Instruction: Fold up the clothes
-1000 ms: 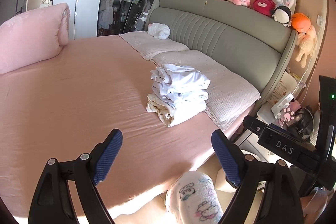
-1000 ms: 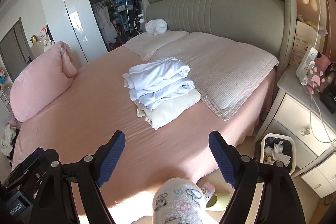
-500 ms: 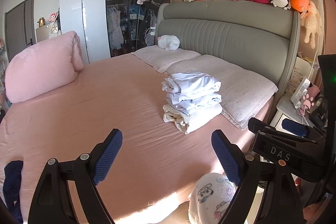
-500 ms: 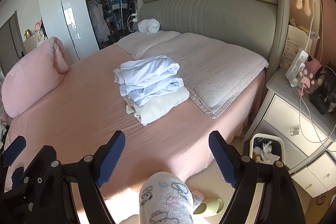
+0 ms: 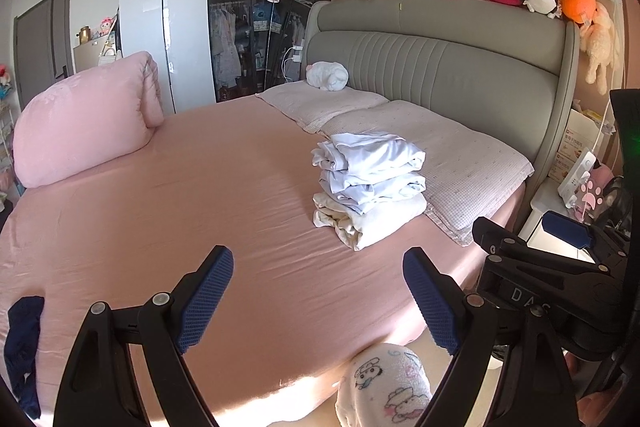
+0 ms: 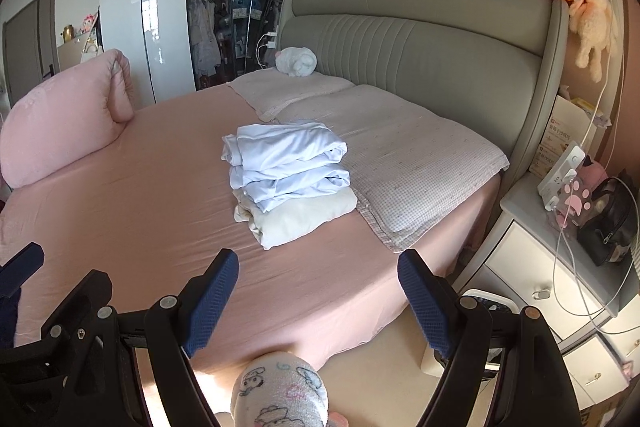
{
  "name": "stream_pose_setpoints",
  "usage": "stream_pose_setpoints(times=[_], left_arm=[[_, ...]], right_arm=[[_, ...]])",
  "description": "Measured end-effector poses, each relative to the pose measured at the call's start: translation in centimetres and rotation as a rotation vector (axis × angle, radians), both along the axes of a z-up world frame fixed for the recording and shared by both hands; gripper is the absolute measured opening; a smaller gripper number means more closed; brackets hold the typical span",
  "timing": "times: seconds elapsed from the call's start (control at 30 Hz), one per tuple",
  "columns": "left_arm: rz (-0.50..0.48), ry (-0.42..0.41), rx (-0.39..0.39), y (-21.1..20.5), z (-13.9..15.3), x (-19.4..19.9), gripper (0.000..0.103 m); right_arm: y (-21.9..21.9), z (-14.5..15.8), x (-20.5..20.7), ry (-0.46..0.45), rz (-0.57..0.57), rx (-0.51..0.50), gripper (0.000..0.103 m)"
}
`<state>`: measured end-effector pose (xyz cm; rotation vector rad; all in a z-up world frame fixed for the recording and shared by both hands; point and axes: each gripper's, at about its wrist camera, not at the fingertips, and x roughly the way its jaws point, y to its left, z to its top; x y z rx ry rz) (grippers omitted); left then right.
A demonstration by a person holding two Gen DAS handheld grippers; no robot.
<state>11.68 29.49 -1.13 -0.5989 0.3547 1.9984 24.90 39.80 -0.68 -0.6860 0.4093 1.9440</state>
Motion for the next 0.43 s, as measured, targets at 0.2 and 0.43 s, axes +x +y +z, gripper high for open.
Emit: stream_pose_setpoints(times=[0.2, 0.43], left_arm=[[0.006, 0.039, 0.003, 0.2, 0.1, 1.2, 0.087], [0.002, 0.052, -0.005, 0.3, -0.1, 1.6, 0.087]], right_arm=[[0.6, -0.7, 0.5, 0.013, -0.007, -0.046, 0.082], [0.9, -1.1, 0.9, -0.014, -0.029, -0.062, 0.082]])
